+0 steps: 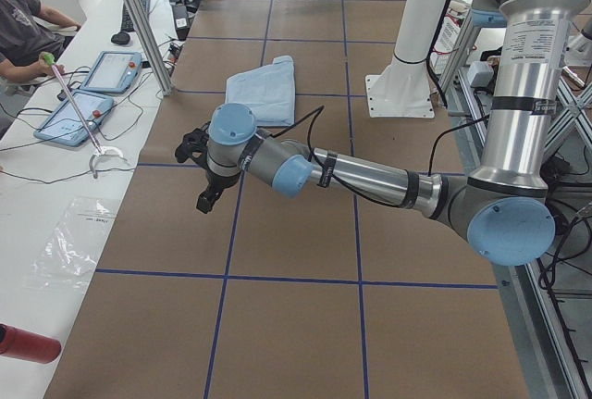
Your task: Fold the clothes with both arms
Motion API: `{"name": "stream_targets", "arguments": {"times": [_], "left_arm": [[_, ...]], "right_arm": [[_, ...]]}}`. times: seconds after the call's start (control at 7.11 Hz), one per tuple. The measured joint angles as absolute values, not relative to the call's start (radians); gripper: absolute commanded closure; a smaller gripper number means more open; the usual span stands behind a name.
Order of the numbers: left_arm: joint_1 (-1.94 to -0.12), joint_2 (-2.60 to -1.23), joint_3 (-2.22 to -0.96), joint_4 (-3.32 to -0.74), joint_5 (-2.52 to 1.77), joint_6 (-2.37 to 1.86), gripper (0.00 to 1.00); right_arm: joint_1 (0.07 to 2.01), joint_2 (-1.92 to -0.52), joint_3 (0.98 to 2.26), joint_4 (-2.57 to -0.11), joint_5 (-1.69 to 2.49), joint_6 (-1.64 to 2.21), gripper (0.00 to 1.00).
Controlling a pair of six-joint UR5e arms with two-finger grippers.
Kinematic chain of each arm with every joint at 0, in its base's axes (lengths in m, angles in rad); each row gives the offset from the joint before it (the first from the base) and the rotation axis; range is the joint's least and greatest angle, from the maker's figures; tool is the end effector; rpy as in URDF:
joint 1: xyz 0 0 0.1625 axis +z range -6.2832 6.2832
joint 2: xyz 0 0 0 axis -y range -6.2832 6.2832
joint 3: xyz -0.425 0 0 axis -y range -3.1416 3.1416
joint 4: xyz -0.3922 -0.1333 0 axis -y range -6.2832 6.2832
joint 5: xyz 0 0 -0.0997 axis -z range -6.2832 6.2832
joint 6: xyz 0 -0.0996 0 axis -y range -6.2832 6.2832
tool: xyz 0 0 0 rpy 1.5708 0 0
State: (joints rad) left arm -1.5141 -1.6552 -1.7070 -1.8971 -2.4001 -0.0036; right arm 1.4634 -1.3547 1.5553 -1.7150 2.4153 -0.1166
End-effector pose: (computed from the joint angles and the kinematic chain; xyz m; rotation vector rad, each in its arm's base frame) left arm -0.0292 -0.5412 0.5058 0.4909 0.8241 0.2756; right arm -0.0035 -0.5817 0.5599 0.0570 -0.8461 -0.2343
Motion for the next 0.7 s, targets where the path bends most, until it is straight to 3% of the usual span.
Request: {"name": "stream_targets", "arguments": {"times": [0.7], "left_arm": [[-1.515,-1.65,-1.729,-1.893,-2.409,-0.003,0.0]], "right_arm": [[1.463,-1.356,1.556,-1.715,2.415,-0.117,0.0]]}}
